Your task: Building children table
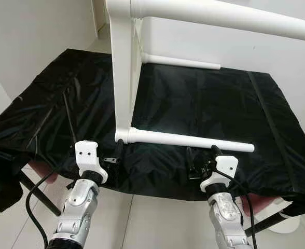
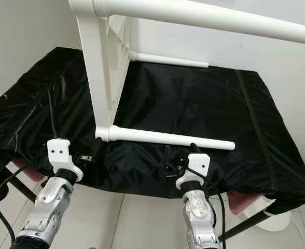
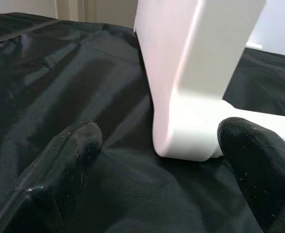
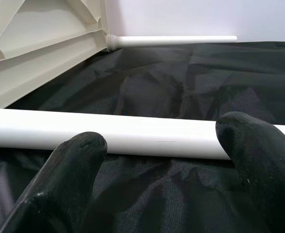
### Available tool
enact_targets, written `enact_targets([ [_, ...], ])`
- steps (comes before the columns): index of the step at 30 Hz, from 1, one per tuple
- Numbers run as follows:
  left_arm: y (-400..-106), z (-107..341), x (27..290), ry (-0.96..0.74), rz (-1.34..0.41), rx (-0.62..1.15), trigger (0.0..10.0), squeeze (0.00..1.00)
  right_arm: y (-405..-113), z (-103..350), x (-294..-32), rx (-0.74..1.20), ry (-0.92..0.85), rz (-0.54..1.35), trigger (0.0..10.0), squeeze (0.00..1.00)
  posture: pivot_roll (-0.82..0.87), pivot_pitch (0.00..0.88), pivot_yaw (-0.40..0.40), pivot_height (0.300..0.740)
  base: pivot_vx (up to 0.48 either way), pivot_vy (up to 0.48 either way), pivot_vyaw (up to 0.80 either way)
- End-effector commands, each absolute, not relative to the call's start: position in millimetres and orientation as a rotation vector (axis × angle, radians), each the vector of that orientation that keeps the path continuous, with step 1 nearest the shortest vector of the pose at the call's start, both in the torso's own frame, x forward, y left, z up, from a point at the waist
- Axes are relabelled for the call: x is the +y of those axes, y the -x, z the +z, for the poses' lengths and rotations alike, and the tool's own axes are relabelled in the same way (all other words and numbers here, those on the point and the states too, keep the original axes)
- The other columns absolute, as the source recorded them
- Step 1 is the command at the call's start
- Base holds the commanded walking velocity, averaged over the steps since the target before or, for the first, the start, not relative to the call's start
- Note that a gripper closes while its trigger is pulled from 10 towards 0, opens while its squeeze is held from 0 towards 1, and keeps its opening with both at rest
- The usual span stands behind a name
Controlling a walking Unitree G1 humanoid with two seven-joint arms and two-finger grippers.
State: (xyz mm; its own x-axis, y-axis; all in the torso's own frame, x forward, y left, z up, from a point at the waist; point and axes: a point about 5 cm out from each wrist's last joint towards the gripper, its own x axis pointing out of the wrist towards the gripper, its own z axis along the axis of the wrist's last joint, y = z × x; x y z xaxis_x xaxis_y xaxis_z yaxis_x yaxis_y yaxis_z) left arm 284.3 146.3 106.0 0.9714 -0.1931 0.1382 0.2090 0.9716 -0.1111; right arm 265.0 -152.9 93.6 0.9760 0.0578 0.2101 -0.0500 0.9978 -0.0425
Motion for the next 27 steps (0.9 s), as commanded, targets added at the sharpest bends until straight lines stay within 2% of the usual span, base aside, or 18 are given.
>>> enact_targets([
  [1, -281.7, 101.0, 149.9, 0.099, -0.172, -0.108, 10.0, 0.0, -263.6, 94.9, -157.2, -0.221, 0.035, 0.047, 10.0, 0.0, 0.1, 0.062, -0.047, 0.74, 0.0, 0.0, 0.0],
  [9, -269.5, 98.9, 150.5, 0.107, -0.204, -0.032, 10.0, 0.0, -252.9, 98.2, -169.8, -0.179, 0.062, 0.016, 10.0, 0.0, 0.1, 0.075, -0.051, 0.74, 0.0, 0.0, 0.0],
  [15, -270.4, 109.9, 152.5, 0.138, -0.2, -0.049, 10.0, 0.0, -248.1, 108.3, -172.0, -0.186, 0.08, 0.004, 10.0, 0.0, 0.09, 0.084, -0.041, 0.74, 0.0, 0.0, 0.0],
  [19, -272.3, 116.6, 154.0, 0.124, -0.19, -0.07, 10.0, 0.0, -248.5, 115.0, -170.8, -0.201, 0.048, 0.023, 10.0, 0.0, 0.09, 0.084, -0.041, 0.74, 0.0, 0.0, 0.0],
  [21, -279.0, 127.9, 156.7, 0.075, -0.228, -0.094, 10.0, 0.0, -256.8, 128.0, -174.2, -0.244, 0.086, 0.033, 10.0, 0.0, 0.09, 0.083, -0.04, 0.74, 0.0, 0.0, 0.0],
  [27, -283.7, 131.0, 157.8, 0.074, -0.247, -0.083, 10.0, 0.0, -262.2, 133.5, -176.7, -0.259, 0.096, 0.045, 10.0, 0.0, 0.09, 0.074, -0.037, 0.74, 0.0, 0.0, 0.0],
])
